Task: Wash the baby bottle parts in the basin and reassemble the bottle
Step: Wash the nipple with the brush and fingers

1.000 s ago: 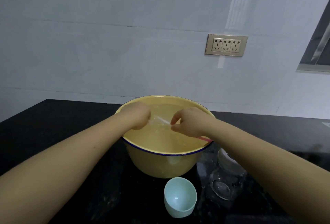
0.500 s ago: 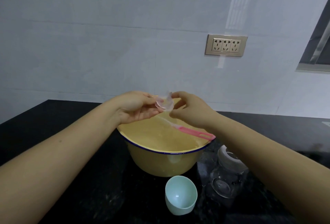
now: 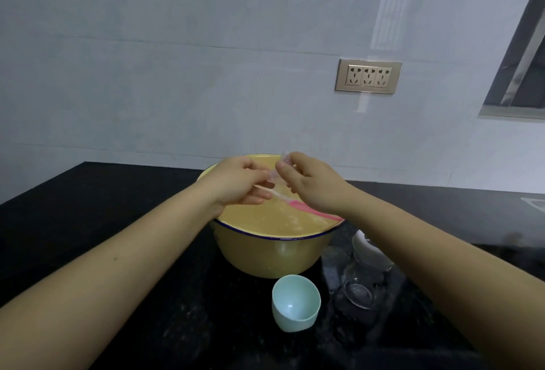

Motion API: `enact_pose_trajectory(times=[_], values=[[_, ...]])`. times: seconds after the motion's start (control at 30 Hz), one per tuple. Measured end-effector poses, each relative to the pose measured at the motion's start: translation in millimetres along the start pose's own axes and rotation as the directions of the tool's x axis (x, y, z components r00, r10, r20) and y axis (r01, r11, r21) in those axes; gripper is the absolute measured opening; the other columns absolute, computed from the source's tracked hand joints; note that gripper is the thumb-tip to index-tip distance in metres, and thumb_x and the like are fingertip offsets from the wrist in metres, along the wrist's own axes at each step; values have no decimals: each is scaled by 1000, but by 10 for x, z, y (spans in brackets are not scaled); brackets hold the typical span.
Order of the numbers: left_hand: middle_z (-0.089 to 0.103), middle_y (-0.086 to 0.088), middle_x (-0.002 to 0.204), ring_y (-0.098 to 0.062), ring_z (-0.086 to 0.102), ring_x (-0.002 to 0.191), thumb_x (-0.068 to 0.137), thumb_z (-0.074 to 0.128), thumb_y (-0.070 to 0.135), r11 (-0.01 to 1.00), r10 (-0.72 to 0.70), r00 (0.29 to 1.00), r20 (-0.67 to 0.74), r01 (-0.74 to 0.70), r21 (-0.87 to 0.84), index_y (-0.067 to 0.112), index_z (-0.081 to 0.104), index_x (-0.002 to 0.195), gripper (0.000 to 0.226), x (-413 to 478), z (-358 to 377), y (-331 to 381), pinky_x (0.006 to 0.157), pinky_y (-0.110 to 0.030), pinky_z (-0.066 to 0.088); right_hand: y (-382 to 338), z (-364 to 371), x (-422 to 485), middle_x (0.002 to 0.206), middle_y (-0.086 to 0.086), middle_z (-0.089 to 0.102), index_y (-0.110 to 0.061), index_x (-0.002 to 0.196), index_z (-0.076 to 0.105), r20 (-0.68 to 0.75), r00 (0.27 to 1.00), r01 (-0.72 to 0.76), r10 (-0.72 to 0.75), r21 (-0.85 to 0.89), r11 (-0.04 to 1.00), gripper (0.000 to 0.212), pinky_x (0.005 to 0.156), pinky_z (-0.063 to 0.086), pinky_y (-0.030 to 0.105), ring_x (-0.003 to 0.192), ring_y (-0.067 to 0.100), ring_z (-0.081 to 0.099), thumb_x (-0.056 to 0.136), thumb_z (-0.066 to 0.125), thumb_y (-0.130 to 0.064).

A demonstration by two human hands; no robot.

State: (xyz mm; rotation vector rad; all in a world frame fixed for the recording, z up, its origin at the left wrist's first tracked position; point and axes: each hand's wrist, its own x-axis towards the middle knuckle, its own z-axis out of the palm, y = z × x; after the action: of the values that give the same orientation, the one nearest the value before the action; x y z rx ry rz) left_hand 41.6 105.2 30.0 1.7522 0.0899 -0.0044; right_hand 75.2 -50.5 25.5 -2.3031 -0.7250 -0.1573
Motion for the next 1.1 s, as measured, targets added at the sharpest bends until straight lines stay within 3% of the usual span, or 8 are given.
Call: enact_pose_trajectory(times=[0.13, 0.23, 0.33, 0.47, 0.67, 0.87, 0.97, 1.1], values=[[68, 1, 88, -7, 64, 65, 91, 57, 20, 947, 151, 987, -55, -128, 296, 14, 65, 96, 11, -91, 14, -63, 48, -13, 46, 6, 29, -74, 75, -5, 49, -17, 89, 43, -11, 1000, -4, 2, -237, 972, 28, 56, 31, 29, 69, 16, 46, 101, 29, -37], [67, 3, 82, -11, 65, 74, 91, 56, 19, 842, 271, 961, -56, -209, 497, 17, 65, 90, 9, -169, 45, -98, 57, -19, 50, 23, 38, -133, 76, -1, 49, -16, 86, 40, -78, 997, -9, -17, -317, 948, 27, 60, 29, 33, 70, 22, 46, 102, 28, -33], [60, 15, 71, -3, 58, 70, 89, 57, 19, 727, 423, 903, -70, -293, 621, 23, 63, 83, 9, -247, 75, -148, 57, -6, 39, 49, 34, -161, 66, -3, 42, -22, 70, 31, -112, 993, -7, -38, -372, 928, 33, 60, 28, 32, 66, 23, 42, 102, 29, -30], [59, 17, 69, 2, 54, 64, 87, 59, 14, 664, 546, 838, -3, -430, 612, 21, 66, 81, 12, -362, 140, -244, 58, -4, 36, 111, 35, -181, 59, -4, 37, -24, 62, 24, -152, 988, -29, -34, -392, 920, 40, 59, 29, 33, 66, 26, 41, 101, 34, -27], [64, 6, 77, -6, 55, 78, 82, 59, 17, 558, 718, 696, 12, -586, 588, 15, 67, 79, 9, -551, 220, -433, 66, -7, 41, 134, 6, -261, 70, 7, 50, -9, 78, 42, -168, 985, -34, -33, -382, 924, 31, 61, 32, 35, 69, 28, 44, 99, 39, -31], [63, 7, 74, 0, 53, 70, 80, 59, 19, 499, 799, 600, 46, -703, 507, 16, 69, 81, 11, -766, 313, -576, 64, -5, 40, 123, -106, -347, 97, -10, 55, -31, 102, 67, -64, 996, -78, 65, -217, 973, 28, 91, 44, 37, 105, 17, 53, 85, 57, -50], [64, 9, 79, 3, 54, 71, 79, 55, 24, 522, 777, 624, 84, -712, 470, 20, 68, 88, 16, -824, 347, -670, 63, -8, 43, 168, -151, -415, 113, -6, 54, -33, 102, 70, -145, 986, -88, 82, -32, 996, 24, 91, 39, 28, 108, 11, 50, 86, 60, -48], [63, 10, 81, -4, 58, 74, 79, 59, 29, 583, 728, 678, 105, -692, 426, 27, 64, 86, 9, -895, 391, -821, 62, -17, 48, 232, -286, -573, 106, 1, 57, -35, 100, 72, -295, 951, -44, 96, 178, 983, 25, 83, 44, 20, 92, 5, 57, 82, 63, -50]])
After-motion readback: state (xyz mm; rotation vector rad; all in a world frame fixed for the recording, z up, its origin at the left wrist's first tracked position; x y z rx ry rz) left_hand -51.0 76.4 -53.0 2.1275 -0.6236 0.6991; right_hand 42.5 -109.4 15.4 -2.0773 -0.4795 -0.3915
